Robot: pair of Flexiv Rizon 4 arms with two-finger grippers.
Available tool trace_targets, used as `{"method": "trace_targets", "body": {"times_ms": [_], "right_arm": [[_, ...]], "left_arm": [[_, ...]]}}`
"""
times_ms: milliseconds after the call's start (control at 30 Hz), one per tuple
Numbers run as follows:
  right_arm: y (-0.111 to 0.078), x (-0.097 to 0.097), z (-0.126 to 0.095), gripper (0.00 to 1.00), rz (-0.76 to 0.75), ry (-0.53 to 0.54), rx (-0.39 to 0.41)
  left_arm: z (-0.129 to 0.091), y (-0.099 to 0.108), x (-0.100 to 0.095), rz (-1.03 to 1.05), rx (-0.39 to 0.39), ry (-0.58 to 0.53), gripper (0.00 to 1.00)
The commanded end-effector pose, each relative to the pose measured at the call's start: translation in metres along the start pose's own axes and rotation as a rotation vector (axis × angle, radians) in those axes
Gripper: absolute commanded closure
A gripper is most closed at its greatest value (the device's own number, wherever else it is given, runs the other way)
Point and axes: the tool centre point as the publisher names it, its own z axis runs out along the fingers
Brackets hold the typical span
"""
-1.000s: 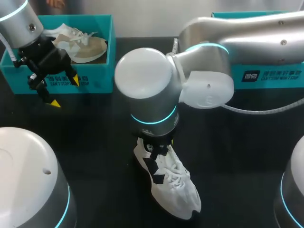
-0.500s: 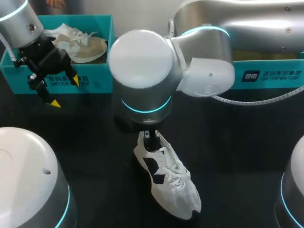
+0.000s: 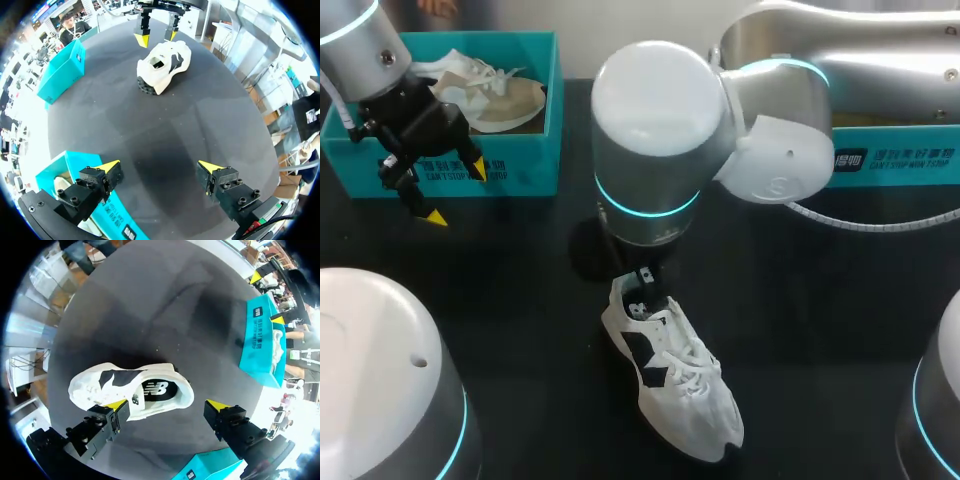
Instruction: Take the shoe out of the shoebox, open the shoe tongue, remove and reinsert the insole, then place the shoe into the shoebox
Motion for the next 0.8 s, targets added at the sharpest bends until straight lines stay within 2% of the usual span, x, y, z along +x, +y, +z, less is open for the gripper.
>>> {"method": "trace_targets", "body": {"times_ms": [33, 133, 200, 300, 533, 633, 800], "right_arm": [[-0.002, -0.024, 0.017, 0.0, 0.045, 0.066, -0.029], [0.004, -0.033, 0.02, 0.0, 0.051, 0.074, -0.016], [0.006, -0.039, 0.027, 0.0, 0.06, 0.085, 0.019], [0.008, -0.044, 0.041, 0.0, 0.044, 0.092, 0.016], [0.011, -0.045, 0.071, 0.0, 0.021, 0.155, -0.018], [0.012, -0.047, 0.084, 0.0, 0.009, 0.148, -0.041], [0.007, -0.044, 0.102, 0.0, 0.003, 0.16, -0.027]], "left_arm": [[0.0, 0.0, 0.001, 0.0, -0.003, -0.001, 0.0], [0.0, 0.0, 0.001, 0.0, -0.003, -0.001, 0.0], [0.0, 0.0, 0.001, 0.0, -0.003, -0.001, 0.0], [0.0, 0.0, 0.001, 0.0, -0.003, -0.001, 0.0], [0.0, 0.0, 0.001, 0.0, -0.003, -0.001, 0.0], [0.0, 0.0, 0.001, 0.0, -0.003, -0.001, 0.0], [0.0, 0.0, 0.001, 0.0, -0.003, -0.001, 0.0]]}}
